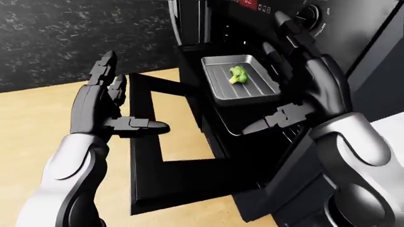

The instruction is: Pick the broccoli from the top rack in the oven and place it on the plate on the counter.

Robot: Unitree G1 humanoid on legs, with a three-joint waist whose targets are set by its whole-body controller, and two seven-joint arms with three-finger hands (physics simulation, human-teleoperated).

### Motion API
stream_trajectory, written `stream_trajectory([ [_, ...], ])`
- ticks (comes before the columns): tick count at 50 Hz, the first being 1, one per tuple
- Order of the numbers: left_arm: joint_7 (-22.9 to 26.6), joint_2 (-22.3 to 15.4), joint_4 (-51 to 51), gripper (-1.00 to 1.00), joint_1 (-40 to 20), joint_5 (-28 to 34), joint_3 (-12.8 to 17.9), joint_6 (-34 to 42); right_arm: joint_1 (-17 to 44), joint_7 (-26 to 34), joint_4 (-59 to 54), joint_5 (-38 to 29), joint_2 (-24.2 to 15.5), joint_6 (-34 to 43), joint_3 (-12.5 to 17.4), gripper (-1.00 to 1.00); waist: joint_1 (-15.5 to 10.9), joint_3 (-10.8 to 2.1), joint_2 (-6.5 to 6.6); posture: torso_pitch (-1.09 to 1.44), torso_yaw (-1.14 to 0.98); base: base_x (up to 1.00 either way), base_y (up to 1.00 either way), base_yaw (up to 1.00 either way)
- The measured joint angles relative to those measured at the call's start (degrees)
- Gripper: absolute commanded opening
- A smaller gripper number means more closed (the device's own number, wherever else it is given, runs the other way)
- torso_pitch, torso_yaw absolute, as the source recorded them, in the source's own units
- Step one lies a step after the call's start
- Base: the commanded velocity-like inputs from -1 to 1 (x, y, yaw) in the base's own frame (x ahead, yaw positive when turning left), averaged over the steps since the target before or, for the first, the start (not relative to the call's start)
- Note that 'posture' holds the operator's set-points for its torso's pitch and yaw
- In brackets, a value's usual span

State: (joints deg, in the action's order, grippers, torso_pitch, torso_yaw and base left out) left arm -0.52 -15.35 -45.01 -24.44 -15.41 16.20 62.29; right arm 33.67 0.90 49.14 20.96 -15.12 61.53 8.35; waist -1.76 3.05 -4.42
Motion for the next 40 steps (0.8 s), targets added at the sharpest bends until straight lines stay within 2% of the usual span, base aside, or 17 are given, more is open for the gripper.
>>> stream_trajectory([
  [1, 0.02, 0.29, 0.0, 1.0, -0.06, -0.02, -0.23, -0.17, -0.2, 0.51, -0.6, -0.68, -0.07, -0.49, 0.11, 1.0, 0.67, -0.34, -0.58, 0.0, 0.0, 0.0, 0.0, 1.0],
  [3, 0.28, 0.75, 0.16, 1.0, 0.67, -0.36, -1.21, 0.08, -1.28, 1.51, -2.36, -2.08, 0.18, -1.12, 0.73, 1.0, 1.08, 0.04, -0.18, 0.0, 0.0, 0.0, 0.0, 1.0],
  [5, 0.56, 0.69, 0.37, 1.0, 0.81, -0.66, -1.5, 0.57, -1.43, 2.26, -3.87, -3.26, 0.19, -1.2, 1.26, 1.0, 0.74, -0.45, 0.1, 0.0, 0.0, 0.0, 0.0, 1.0],
  [10, 0.44, 0.52, -0.03, 1.0, 0.27, 0.08, -1.27, -0.25, -1.82, 3.68, -5.13, -5.23, 0.4, -3.38, 1.5, 1.0, 0.91, -0.48, 3.76, 0.0, 0.0, 0.0, 0.0, 1.0],
  [15, 0.33, 0.55, -0.1, 1.0, 0.08, 1.45, -1.36, -1.26, -1.87, 5.73, -7.58, -6.37, 0.52, -4.62, 0.53, 1.0, 2.17, -0.91, 7.71, 0.0, 0.0, 0.0, -0.05, 0.05],
  [17, 0.41, 0.87, 1.41, 1.0, 1.17, 2.13, -1.76, -1.64, -2.58, 6.34, -8.54, -6.81, 1.2, -4.7, -0.09, 1.0, 1.8, -0.31, 7.44, 0.0, 0.0, 0.0, -0.21, 0.0],
  [20, 0.83, 1.35, 2.88, 1.0, 1.44, 2.9, -2.77, -0.49, -2.54, 6.68, -10.8, -7.49, 1.56, -5.18, 0.11, 1.0, 1.49, -1.08, 7.47, 0.0, 0.0, 0.03, -0.3, 0.0],
  [25, 1.61, 1.24, 0.89, 1.0, 0.44, 3.25, -2.36, -1.3, -1.32, 5.94, -10.34, -8.26, 1.31, -6.38, 1.35, 1.0, 0.77, -1.23, 5.96, 0.0, 0.0, 0.12, -0.35, 0.0],
  [27, 1.56, 1.26, 0.51, 1.0, 0.55, 3.67, -2.1, -1.71, -0.78, 5.93, -9.86, -7.97, 1.43, -6.68, 1.04, 1.0, 0.23, -1.05, 4.22, 0.0, 0.0, 0.12, -0.06, 0.0],
  [29, 1.7, 1.33, 0.71, 1.0, 0.15, 3.87, -2.23, -1.76, -0.89, 6.12, -9.94, -7.78, 1.29, -7.53, 0.79, 1.0, 0.15, -0.68, 1.12, 0.0, 0.0, 0.11, 0.0, 0.68],
  [30, 1.91, 1.75, 0.83, 1.0, -0.13, 3.78, -2.76, -1.9, -1.13, 6.05, -10.13, -7.9, 1.05, -7.89, 1.25, 1.0, 0.37, -0.65, 0.07, 0.0, 0.0, 0.09, 0.0, 1.0],
  [31, 2.25, 2.3, 1.16, 1.0, 0.2, 3.52, -3.73, -1.94, -1.7, 5.86, -10.91, -8.03, 1.18, -8.27, 2.17, 1.0, 0.82, -0.13, 0.6, 0.0, 0.0, 0.09, 0.0, 1.0],
  [33, 2.98, 2.37, 2.1, 1.0, 1.07, 3.04, -4.94, -1.58, -2.24, 5.19, -13.88, -8.31, 1.61, -8.61, 3.11, 1.0, 0.66, -0.24, 0.67, 0.0, 0.0, 0.08, 0.0, 1.0],
  [35, 3.06, 1.91, 1.89, 1.0, 1.19, 3.24, -3.91, -0.7, -1.51, 4.97, -16.12, -8.48, 1.03, -8.52, 1.86, 1.0, 0.24, -0.73, 0.99, 0.0, 0.0, 0.02, 0.16, 0.0],
  [36, 2.83, 1.7, 1.45, 1.0, 0.63, 3.6, -2.92, -0.32, -1.08, 5.19, -16.2, -8.49, 0.64, -8.48, 1.0, 1.0, 0.33, -0.54, 1.41, 0.0, 0.0, 0.0, 0.0, 0.0],
  [38, 2.35, 1.32, 0.53, 1.0, -0.76, 4.17, -1.9, -0.19, -0.29, 5.61, -15.28, -8.44, 0.41, -8.25, 0.61, 1.0, 1.1, 0.05, 2.99, 0.0, 0.0, 0.0, 0.0, 0.0],
  [40, 2.28, 1.12, 0.56, 1.0, -1.79, 4.24, -2.36, -0.51, 0.27, 5.77, -15.09, -8.57, -0.03, -8.55, 1.42, 1.0, 2.01, 0.39, 4.99, 0.0, 0.0, 0.09, 0.0, 0.0],
])
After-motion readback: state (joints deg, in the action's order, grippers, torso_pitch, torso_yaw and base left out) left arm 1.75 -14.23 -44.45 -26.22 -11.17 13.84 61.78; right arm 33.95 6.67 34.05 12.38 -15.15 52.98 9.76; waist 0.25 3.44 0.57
